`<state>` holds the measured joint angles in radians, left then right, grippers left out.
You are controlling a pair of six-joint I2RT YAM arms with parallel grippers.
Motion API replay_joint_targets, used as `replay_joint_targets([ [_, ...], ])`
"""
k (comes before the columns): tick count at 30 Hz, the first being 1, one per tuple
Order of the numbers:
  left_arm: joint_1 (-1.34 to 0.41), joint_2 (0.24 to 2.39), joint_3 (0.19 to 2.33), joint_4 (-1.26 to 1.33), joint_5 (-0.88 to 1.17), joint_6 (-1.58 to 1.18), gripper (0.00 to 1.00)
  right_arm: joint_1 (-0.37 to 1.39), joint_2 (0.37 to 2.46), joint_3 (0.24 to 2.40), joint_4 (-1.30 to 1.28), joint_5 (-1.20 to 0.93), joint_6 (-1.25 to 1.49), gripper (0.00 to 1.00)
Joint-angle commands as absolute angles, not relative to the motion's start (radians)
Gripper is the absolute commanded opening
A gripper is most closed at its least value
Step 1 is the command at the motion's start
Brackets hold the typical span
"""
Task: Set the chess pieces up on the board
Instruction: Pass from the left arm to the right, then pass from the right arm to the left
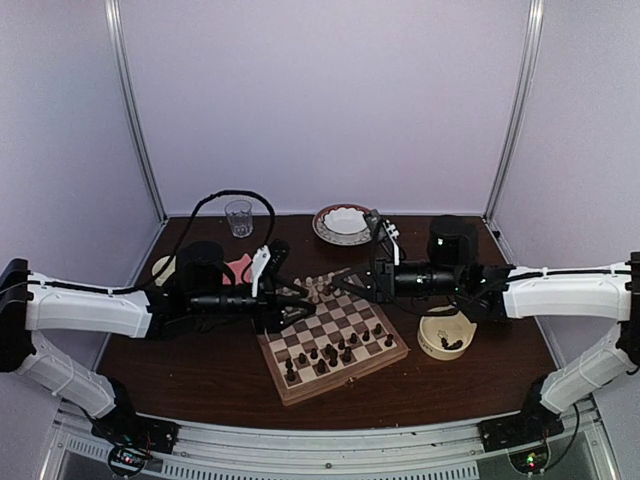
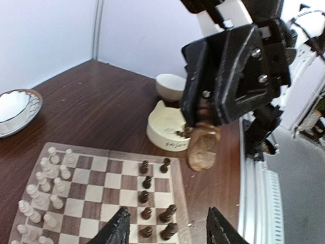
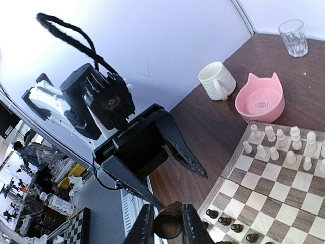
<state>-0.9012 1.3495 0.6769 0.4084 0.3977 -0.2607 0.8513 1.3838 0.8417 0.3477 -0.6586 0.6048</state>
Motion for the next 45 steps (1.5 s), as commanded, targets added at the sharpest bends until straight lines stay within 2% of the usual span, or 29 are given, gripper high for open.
replay_joint_targets([
  [1,-0.881,1.358,0.674,0.659,0.654,-0.44,0.52,0.858,1.321,0.788,0.464,-0.664,0.533,0.1],
  [7,-0.874,1.478,0.663,1.093,0.799,-0.791,0.5,0.897,1.19,0.705,0.498,-0.617,0.37,0.11],
  [10,-0.874,1.532,0.682,1.199,0.823,-0.918,0.48,0.918,1.125,0.66,0.545,-0.581,0.323,0.12],
  [33,-0.876,1.617,0.723,1.23,0.847,-1.007,0.44,0.962,1.204,0.699,0.573,-0.584,0.29,0.09],
  [40,-0.888,1.619,0.738,1.21,0.856,-0.999,0.35,0.963,1.214,0.697,0.577,-0.561,0.287,0.08],
  [45,-0.895,1.623,0.745,1.187,0.859,-0.987,0.35,0.964,1.21,0.692,0.578,-0.544,0.284,0.08],
])
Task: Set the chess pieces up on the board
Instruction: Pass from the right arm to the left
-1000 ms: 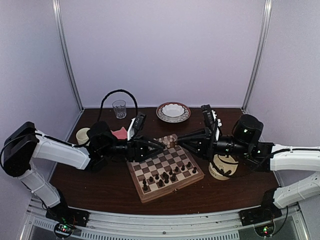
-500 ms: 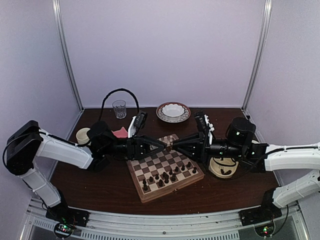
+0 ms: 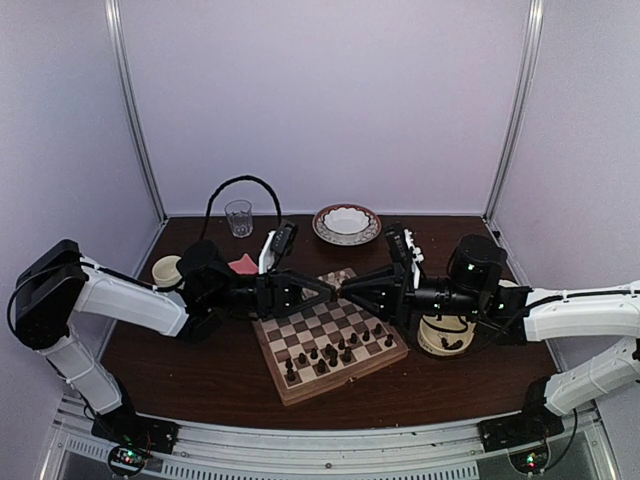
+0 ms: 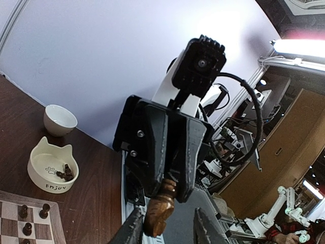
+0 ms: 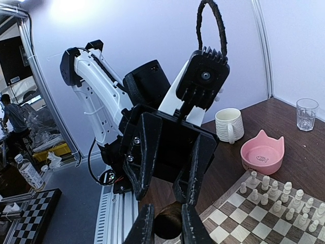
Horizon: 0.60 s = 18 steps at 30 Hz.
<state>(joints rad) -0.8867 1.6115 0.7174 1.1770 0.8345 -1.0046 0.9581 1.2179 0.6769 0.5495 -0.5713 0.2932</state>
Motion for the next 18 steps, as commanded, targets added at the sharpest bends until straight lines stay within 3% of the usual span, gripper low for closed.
replay_joint_targets([
  [1,-0.897,1.624,0.747,1.181,0.859,-0.986,0.35,0.963,1.21,0.69,0.579,-0.542,0.284,0.08],
  [8,-0.902,1.631,0.759,1.164,0.868,-0.979,0.32,0.964,1.207,0.683,0.589,-0.533,0.285,0.08],
  [14,-0.902,1.631,0.761,1.165,0.876,-0.973,0.1,0.963,1.208,0.68,0.588,-0.524,0.284,0.08],
  [16,-0.902,1.629,0.76,1.164,0.876,-0.968,0.02,0.964,1.204,0.676,0.586,-0.515,0.283,0.16],
  [18,-0.902,1.627,0.76,1.158,0.877,-0.96,0.0,0.963,1.199,0.67,0.584,-0.502,0.278,0.29],
])
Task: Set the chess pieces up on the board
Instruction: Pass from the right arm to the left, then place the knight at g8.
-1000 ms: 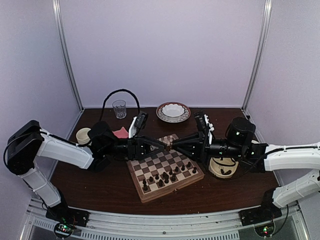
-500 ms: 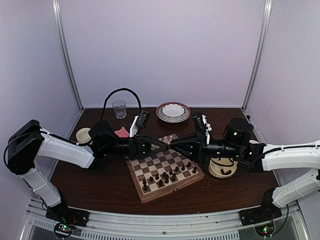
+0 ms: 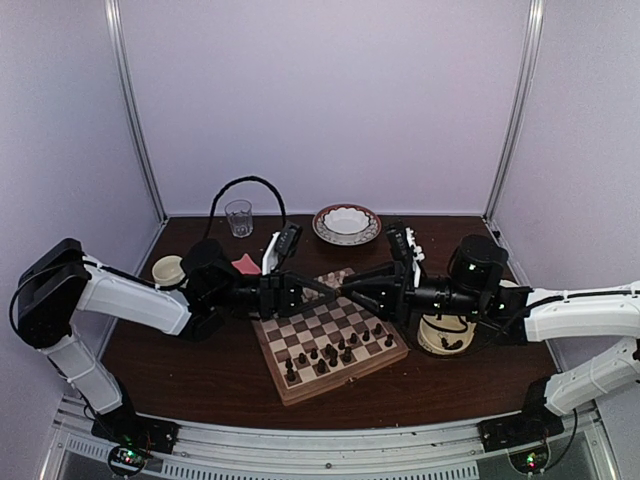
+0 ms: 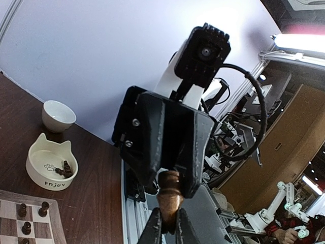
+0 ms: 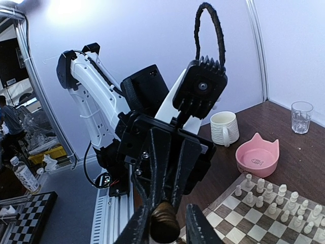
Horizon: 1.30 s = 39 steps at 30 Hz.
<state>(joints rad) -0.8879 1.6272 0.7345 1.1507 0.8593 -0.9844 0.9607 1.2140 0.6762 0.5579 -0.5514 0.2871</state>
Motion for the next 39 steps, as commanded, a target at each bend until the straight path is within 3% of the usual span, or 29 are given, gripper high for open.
replay_joint_targets([
  [1,-0.902,1.624,0.76,1.146,0.877,-0.951,0.0,0.963,1.193,0.667,0.582,-0.493,0.276,0.34],
  [6,-0.902,1.563,0.775,0.879,0.82,-0.805,0.0,0.963,1.108,0.647,0.511,-0.426,0.244,0.52],
  [11,-0.906,1.472,0.902,0.298,0.629,-0.526,0.0,0.943,0.969,0.644,0.301,-0.212,0.208,0.51],
  [14,-0.924,1.461,0.998,0.015,0.53,-0.391,0.0,0.904,0.91,0.639,0.205,-0.107,0.211,0.56],
  [18,-1.014,1.458,1.119,-0.314,0.333,-0.237,0.0,0.863,0.896,0.619,0.131,0.059,0.22,0.56],
  [26,-1.151,1.42,1.199,-0.658,0.088,-0.263,0.0,0.859,0.958,0.521,0.205,0.247,0.239,0.6],
  [31,-1.174,1.412,1.2,-0.833,-0.02,-0.356,0.0,0.859,0.986,0.485,0.266,0.251,0.251,0.62],
  [39,-1.202,1.503,1.286,-0.946,-0.044,-0.371,0.0,0.858,0.943,0.459,0.272,0.289,0.23,0.69],
])
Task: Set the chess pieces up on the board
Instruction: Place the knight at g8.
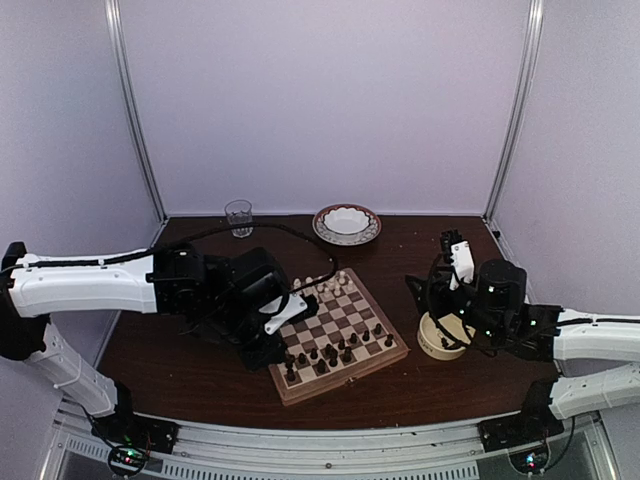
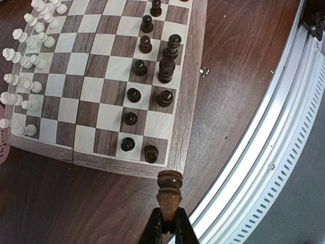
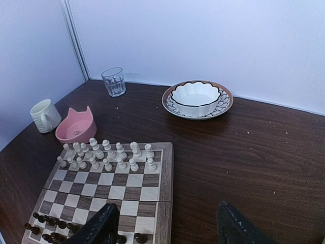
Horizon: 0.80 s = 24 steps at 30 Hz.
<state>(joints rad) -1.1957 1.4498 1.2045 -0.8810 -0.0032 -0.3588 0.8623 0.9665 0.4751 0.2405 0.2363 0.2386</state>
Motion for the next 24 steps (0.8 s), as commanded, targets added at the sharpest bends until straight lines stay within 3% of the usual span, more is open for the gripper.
replay_joint_targets([
  [1,-1.201,1.529,1.311,-0.977,-0.051,-0.368,0.0,0.858,0.943,0.46,0.269,0.293,0.224,0.69],
  [7,-1.202,1.694,1.466,-1.078,-0.046,-0.347,0.0,0.858,0.953,0.449,0.285,0.302,0.222,0.75],
  [14,-1.202,1.815,1.576,-1.133,-0.042,-0.332,0.0,0.858,0.946,0.443,0.291,0.315,0.224,0.99],
  [24,-1.202,1.923,1.64,-1.184,-0.038,-0.327,0.0,0.858,0.863,0.403,0.289,0.397,0.239,1.0],
])
